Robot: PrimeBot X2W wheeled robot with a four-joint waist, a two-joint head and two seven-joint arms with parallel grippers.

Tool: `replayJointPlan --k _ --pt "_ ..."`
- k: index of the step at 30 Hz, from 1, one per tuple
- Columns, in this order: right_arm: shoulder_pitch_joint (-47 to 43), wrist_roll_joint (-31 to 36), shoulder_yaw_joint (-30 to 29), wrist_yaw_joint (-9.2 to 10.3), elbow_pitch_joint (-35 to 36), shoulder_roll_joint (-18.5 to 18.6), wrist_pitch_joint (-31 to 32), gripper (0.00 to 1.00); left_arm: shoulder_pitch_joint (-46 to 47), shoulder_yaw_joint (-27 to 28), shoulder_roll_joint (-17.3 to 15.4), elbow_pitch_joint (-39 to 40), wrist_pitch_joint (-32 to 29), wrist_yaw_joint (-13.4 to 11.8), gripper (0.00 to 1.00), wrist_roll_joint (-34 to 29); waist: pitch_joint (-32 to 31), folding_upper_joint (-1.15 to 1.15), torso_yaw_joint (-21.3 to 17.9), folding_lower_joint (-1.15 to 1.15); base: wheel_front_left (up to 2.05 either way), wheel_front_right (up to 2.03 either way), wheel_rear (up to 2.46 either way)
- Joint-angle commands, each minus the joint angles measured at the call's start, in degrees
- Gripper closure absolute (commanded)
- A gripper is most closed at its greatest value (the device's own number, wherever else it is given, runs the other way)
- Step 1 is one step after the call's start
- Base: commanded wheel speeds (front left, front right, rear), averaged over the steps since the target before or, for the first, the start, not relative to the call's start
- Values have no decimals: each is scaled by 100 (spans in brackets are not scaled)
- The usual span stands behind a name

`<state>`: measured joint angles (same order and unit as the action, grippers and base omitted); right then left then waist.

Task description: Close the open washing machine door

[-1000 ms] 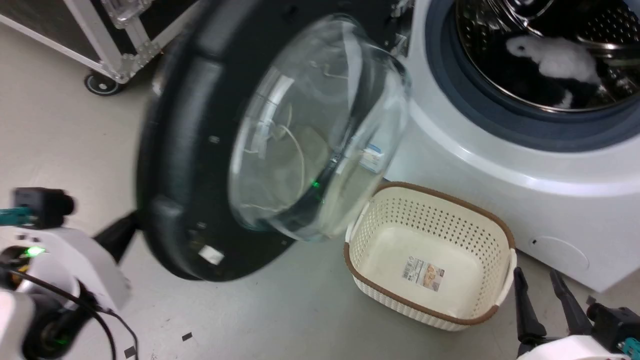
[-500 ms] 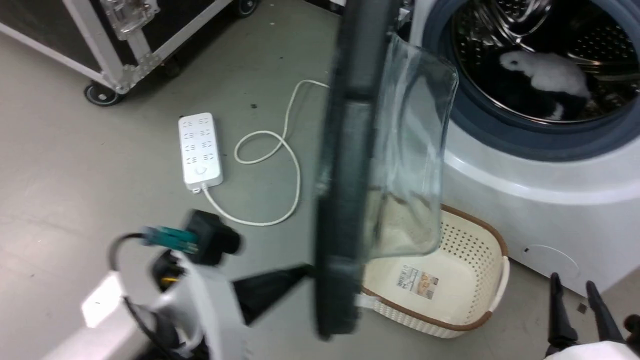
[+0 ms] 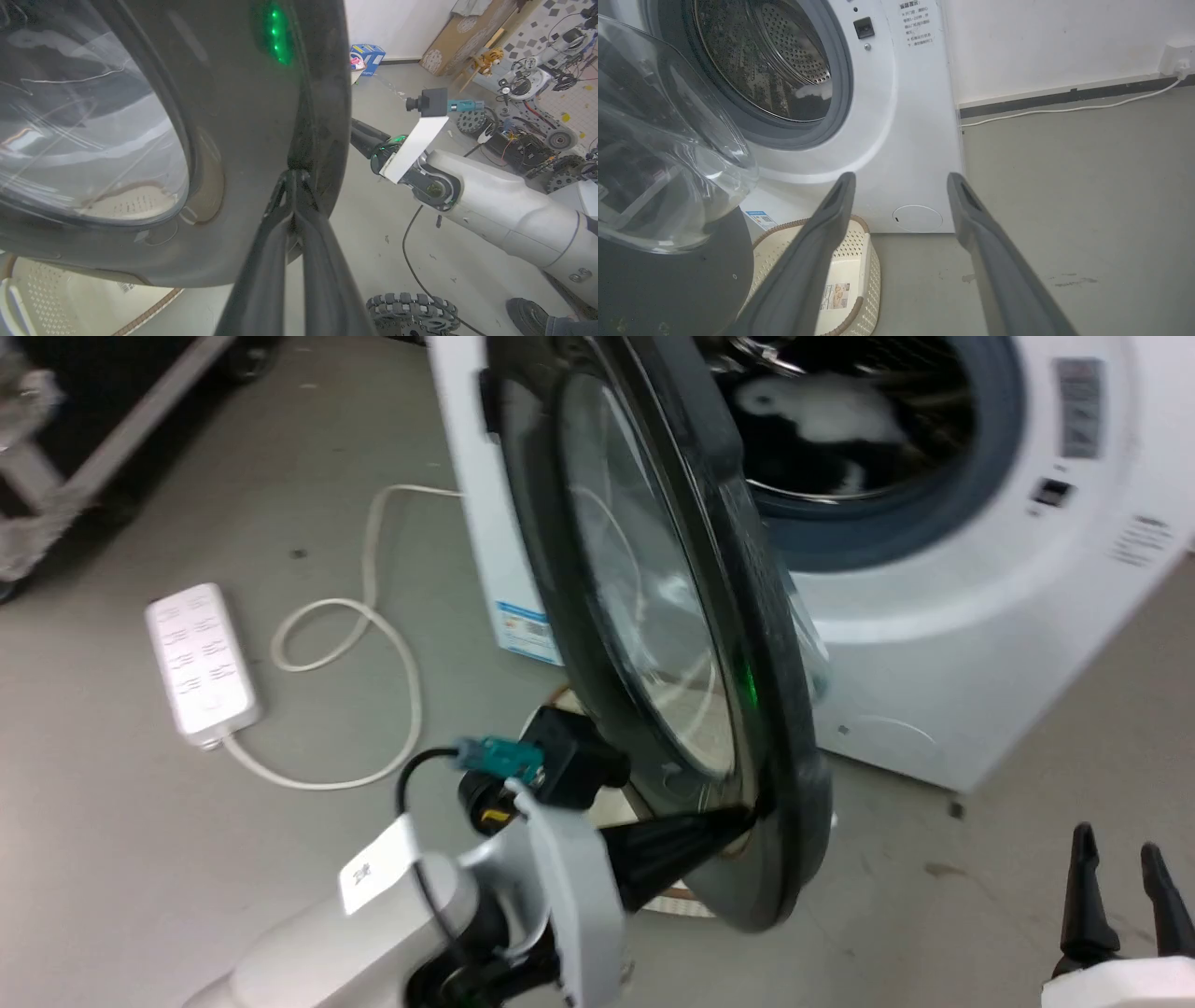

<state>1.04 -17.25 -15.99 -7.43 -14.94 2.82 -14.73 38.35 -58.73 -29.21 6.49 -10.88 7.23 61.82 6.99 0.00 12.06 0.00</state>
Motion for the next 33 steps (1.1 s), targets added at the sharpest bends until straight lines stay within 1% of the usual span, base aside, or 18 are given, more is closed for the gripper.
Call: replayJointPlan --k 1,2,3,11,17,21,25,28,31,33 --pt "109 -40 -2 -6 27 6 -26 0 113 -40 61 -48 57 25 100 -24 129 0 -308 0 0 0 0" --pt "162 -54 15 -6 42 6 -27 0 307 -120 211 -315 203 25 100 -45 200 0 -517 0 0 0 0" --pt "162 -54 15 -6 42 6 -27 0 307 -120 211 -315 203 25 100 -45 200 0 -517 0 0 0 0" --pt "365 -202 208 -6 53 6 -27 0 1129 -311 764 -1555 655 25 100 -256 490 0 -1263 0 0 0 0" --pt "447 -315 315 -6 51 6 -27 0 1683 -240 1221 -2492 1030 25 100 -276 664 0 -1623 0 0 0 0" --pt "460 -351 322 -6 49 6 -27 0 2004 -242 1475 -2999 1233 25 100 -241 712 0 -1723 0 0 0 0" --pt "443 -358 309 -6 6 6 -27 0 2182 -287 1618 -3394 1384 25 100 -120 641 0 -1722 0 0 0 0" --pt "396 -352 325 -6 -27 6 -27 0 2209 -224 1638 -3623 1583 25 100 0 492 0 -1650 0 0 0 0" --pt "327 -327 326 -6 -41 6 -27 0 2203 -13 1613 -3820 1942 19 100 92 312 0 -1512 0 0 0 0" --pt "278 -307 343 -6 -53 6 -27 0 2192 157 1551 -3938 2230 -57 100 74 177 0 -1417 0 0 0 0"
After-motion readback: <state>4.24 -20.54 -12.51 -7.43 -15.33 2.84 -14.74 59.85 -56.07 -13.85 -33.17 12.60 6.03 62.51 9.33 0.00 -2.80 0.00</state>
